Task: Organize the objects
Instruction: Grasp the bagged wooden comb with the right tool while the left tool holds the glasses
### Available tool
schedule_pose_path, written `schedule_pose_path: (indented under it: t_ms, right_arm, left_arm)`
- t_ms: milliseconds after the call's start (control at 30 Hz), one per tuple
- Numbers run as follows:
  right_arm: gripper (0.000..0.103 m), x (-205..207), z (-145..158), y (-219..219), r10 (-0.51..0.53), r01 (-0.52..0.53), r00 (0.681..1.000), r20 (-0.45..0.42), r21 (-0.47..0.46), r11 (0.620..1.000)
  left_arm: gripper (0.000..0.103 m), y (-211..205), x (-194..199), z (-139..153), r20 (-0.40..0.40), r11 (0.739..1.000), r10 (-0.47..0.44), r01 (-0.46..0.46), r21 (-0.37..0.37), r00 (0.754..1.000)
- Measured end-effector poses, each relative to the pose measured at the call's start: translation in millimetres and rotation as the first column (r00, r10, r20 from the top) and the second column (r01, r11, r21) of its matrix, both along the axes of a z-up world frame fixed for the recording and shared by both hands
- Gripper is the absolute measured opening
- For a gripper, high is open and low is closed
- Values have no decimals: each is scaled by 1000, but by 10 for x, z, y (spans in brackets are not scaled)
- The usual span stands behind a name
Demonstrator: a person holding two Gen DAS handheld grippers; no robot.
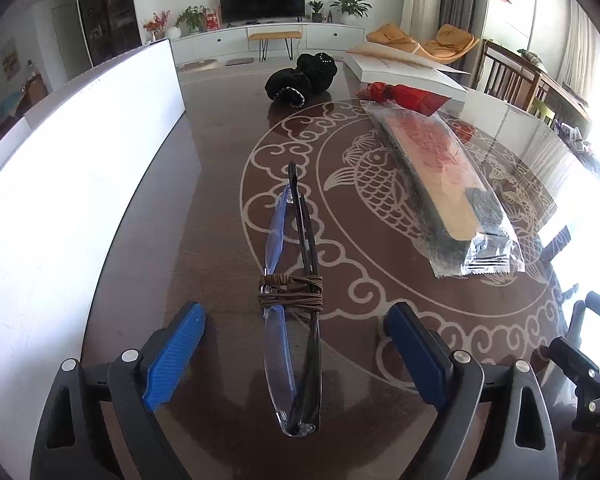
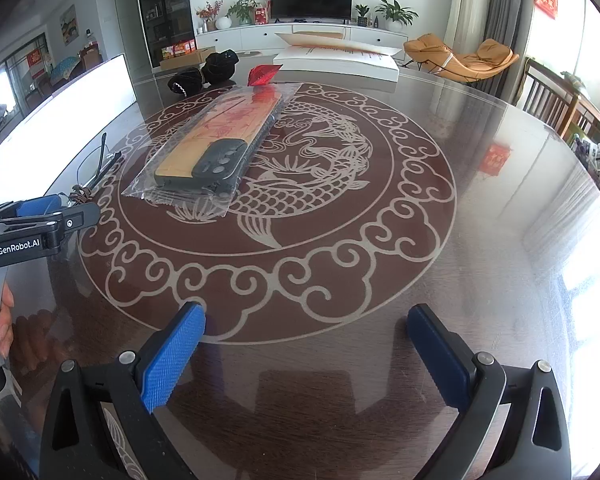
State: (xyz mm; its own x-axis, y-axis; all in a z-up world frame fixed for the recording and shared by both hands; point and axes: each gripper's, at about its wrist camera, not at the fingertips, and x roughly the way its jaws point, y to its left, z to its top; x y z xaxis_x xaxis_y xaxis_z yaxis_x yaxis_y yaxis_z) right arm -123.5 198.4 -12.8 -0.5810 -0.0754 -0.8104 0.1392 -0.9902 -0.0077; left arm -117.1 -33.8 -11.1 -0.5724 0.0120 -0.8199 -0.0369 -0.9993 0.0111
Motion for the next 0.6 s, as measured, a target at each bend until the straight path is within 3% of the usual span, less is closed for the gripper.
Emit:
schedule_pose_path:
  t_ms: [33,333,433,600]
  right_arm:
    - [101,0,1,0,0,0,1000,0,0,1000]
    - [103,0,0,-5,1,-1,1000,3,-2,1000]
    - [103,-36,53,47,18,-18,1000,-7,-77,997]
    - [103,-660,481,-87,-10,3,999,-37,-176,984]
  left_arm:
    - [102,-11,-9,-11,2,1000,10,-10,0,1000]
    - [103,-29,-22,-28,-9,1000,27,-27,3,1000]
    - [103,-30,-25,-30,-9,1000,27,-27,3,1000]
    - [103,-32,-18,-25,-9,1000,27,-27,3,1000]
